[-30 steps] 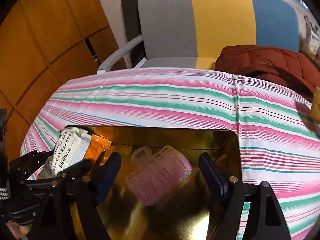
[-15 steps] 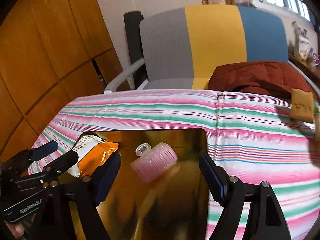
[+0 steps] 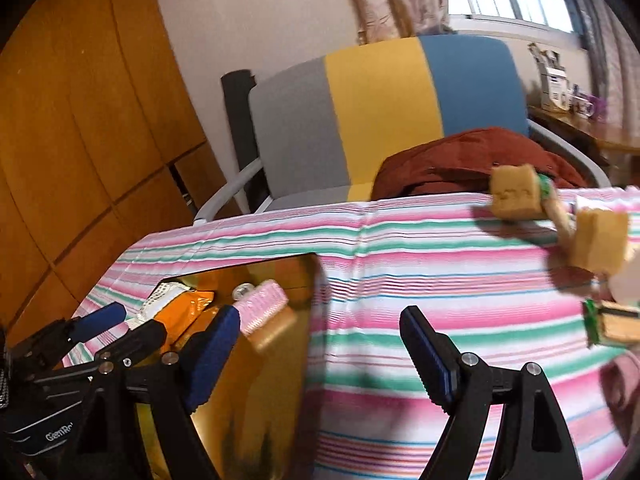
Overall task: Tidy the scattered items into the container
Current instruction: 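Open both tools to drop the bag and roller into the tray, then move both tools back to the socks on the table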
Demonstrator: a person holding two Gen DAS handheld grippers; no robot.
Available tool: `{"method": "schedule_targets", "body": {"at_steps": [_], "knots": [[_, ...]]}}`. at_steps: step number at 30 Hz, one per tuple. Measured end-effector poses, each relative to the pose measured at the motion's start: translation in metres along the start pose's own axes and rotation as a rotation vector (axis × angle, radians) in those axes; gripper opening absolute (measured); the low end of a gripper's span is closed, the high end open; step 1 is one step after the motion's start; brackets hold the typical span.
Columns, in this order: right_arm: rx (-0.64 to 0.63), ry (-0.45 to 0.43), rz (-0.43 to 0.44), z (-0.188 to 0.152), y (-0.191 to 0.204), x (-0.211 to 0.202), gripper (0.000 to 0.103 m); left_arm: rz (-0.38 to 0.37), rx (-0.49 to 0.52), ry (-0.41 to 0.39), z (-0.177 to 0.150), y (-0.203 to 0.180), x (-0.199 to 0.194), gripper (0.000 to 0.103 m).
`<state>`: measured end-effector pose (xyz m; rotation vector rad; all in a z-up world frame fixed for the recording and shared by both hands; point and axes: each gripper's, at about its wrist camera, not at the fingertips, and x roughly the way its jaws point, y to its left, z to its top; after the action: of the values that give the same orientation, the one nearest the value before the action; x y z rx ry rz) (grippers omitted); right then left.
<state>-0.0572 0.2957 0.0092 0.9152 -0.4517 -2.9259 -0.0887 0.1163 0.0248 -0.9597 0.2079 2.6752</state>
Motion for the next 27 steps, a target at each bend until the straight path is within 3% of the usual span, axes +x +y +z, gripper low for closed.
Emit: {"method": "schedule_targets", "body": {"at_steps": [6, 10, 14, 16, 18, 21, 27], "knots": [[0.067, -0.018, -0.045, -0.015, -0.036, -0.025, 0.084, 0.030, 0.087, 0.014, -0.009, -0.041, 0.001, 0.069], [0.088, -0.032, -0.097, -0.030, -0.063, -0.047, 0.084, -0.008, 0.124, 0.051, -0.015, -0.066, 0.001, 0.069], [0.122, -0.040, -0.146, -0.044, -0.092, -0.068, 0.085, -0.040, 0.196, 0.037, -0.028, -0.102, -0.003, 0.069], [0.140, -0.043, -0.174, -0.052, -0.106, -0.078, 0.085, -0.105, 0.217, 0.037, -0.036, -0.117, -0.005, 0.069], [0.161, -0.043, -0.212, -0.060, -0.121, -0.090, 0.085, -0.221, 0.213, 0.052, -0.043, -0.127, -0.004, 0.069], [0.192, -0.055, -0.259, -0.070, -0.144, -0.109, 0.086, -0.382, 0.190, 0.133, -0.049, -0.141, 0.005, 0.069], [0.233, -0.093, -0.332, -0.086, -0.183, -0.145, 0.086, -0.474, 0.262, 0.161, -0.064, -0.179, 0.004, 0.067]]}}
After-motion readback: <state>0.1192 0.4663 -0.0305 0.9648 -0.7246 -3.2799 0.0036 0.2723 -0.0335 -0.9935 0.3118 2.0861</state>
